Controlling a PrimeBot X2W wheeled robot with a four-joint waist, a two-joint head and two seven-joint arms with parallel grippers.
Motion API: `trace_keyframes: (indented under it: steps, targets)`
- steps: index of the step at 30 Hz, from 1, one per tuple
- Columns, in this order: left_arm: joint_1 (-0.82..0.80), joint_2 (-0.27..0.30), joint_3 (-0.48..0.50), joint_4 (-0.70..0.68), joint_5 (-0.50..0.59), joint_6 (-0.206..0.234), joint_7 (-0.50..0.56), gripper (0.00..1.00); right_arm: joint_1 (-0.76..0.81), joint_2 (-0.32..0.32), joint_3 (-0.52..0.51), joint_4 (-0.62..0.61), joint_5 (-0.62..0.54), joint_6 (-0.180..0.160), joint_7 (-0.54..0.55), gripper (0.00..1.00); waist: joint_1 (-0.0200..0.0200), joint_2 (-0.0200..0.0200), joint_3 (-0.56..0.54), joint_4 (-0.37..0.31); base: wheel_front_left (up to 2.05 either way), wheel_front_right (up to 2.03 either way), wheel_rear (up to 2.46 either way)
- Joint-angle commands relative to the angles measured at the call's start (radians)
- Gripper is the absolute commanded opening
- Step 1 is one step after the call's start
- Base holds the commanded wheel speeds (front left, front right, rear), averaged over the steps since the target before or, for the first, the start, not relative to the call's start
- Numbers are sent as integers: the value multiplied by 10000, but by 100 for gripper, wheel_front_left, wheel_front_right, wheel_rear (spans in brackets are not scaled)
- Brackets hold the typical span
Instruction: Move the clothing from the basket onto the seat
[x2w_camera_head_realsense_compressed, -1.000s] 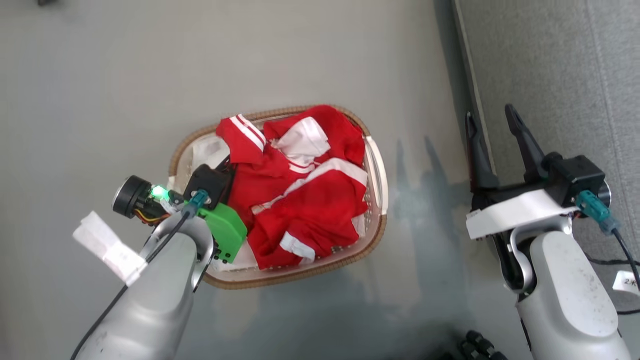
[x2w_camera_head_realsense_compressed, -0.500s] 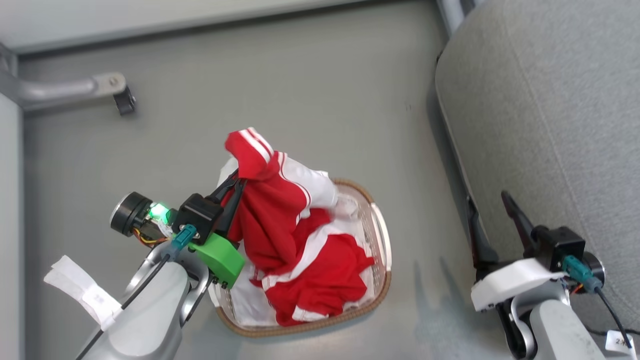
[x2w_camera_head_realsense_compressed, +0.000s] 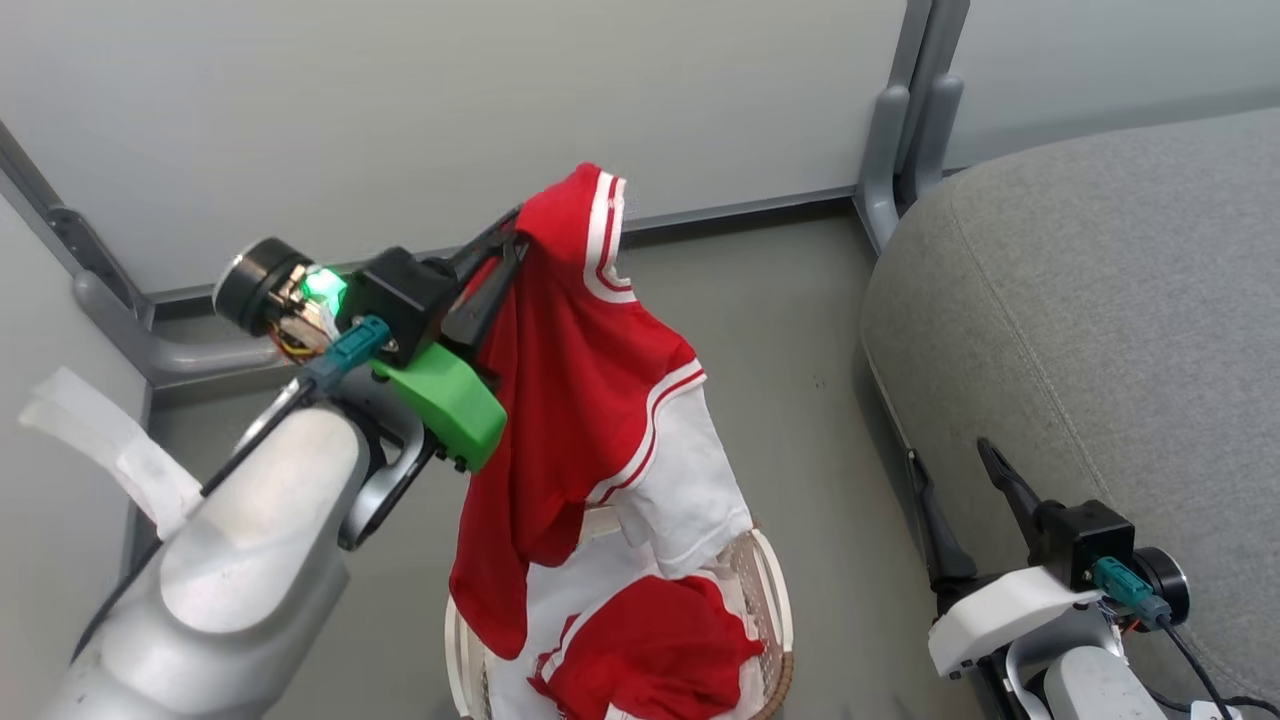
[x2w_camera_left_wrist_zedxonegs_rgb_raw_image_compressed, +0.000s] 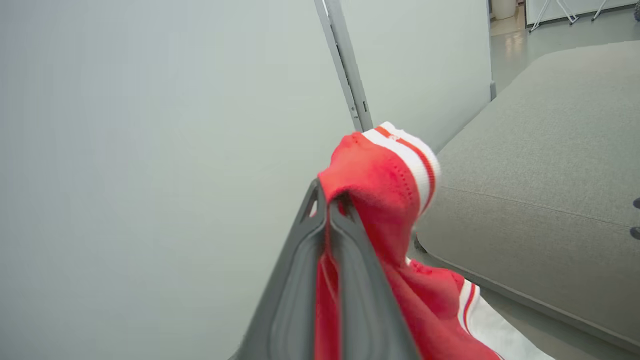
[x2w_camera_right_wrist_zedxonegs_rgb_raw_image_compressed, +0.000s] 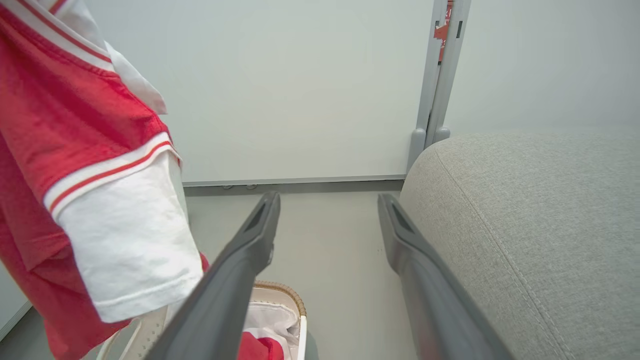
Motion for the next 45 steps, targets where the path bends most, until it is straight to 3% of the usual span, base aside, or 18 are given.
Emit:
trace_keyframes:
  steps: [1,9,19,23,30,38,45]
  targets:
    - [-256,110,-27,-148,-121,-19,119,0,20,-45,-9,14,-38,-3,-49,100,1,0,-360,26,0,0,0]
    - [-1436,171,-196,-398,-217,-19,365,0,-56,-47,295,-193,146,-3,-49,100,1,0,-417,1,0,0,0]
    - [-1934,-46,-370,-273,-352,-19,37,0,-1097,-50,2249,-972,925,-5,-49,100,1,0,-415,-92,0,0,0]
    - [-2009,-86,-449,-193,-380,-19,-93,0,-1789,-53,2833,-629,1176,-5,-48,100,1,0,-411,-83,0,0,0]
    - [-2164,-188,-610,-59,-426,-19,-261,0,-3071,-287,3269,992,1661,-5,-37,100,1,0,-377,56,0,0,0]
    - [-2195,-338,-1007,-14,-529,-20,-428,0,-4277,-853,5557,2515,4060,-5,-33,100,1,0,-392,273,0,0,0]
    - [-2229,-447,-1321,-110,-664,-20,-467,0,-5294,-1646,8248,2461,6437,-6,39,100,1,0,-439,446,0,0,0]
